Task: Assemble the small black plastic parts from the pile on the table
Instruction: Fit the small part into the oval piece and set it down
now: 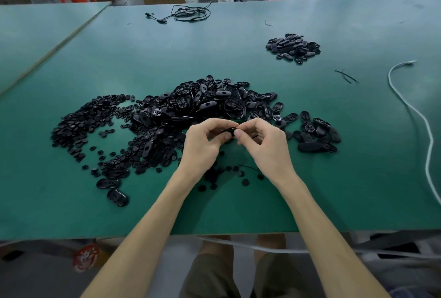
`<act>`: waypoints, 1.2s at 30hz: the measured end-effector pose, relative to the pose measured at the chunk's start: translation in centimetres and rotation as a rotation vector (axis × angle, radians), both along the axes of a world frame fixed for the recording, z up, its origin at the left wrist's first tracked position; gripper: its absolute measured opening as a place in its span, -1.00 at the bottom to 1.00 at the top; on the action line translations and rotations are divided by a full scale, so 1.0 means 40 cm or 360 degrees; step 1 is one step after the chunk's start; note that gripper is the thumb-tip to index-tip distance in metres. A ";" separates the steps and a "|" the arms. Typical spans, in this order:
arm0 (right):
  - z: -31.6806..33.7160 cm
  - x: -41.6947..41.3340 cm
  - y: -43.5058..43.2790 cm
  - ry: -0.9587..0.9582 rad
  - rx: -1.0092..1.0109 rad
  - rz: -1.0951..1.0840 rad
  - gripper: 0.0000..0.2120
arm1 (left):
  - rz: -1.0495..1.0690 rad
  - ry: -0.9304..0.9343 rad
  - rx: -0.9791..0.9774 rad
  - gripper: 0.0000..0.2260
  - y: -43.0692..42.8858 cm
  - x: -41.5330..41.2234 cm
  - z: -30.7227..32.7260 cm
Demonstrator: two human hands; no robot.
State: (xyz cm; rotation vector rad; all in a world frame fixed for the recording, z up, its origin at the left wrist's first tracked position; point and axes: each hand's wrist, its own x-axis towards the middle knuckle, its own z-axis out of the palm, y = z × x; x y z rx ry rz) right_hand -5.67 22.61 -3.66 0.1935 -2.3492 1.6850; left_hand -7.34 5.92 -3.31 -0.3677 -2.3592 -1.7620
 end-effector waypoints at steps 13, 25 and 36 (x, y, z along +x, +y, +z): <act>-0.010 -0.007 -0.003 -0.0008 0.0060 0.0057 -0.97 | 0.0010 0.0002 -0.0075 -0.51 0.004 0.000 -0.006; -0.016 -0.008 -0.004 0.0020 0.0093 0.0074 -0.96 | 0.0036 -0.0029 -0.0090 -0.55 0.010 0.010 0.000; -0.015 -0.008 -0.004 0.0047 0.0124 0.0063 -0.92 | 0.0019 -0.0039 -0.0146 -0.52 0.006 0.006 -0.005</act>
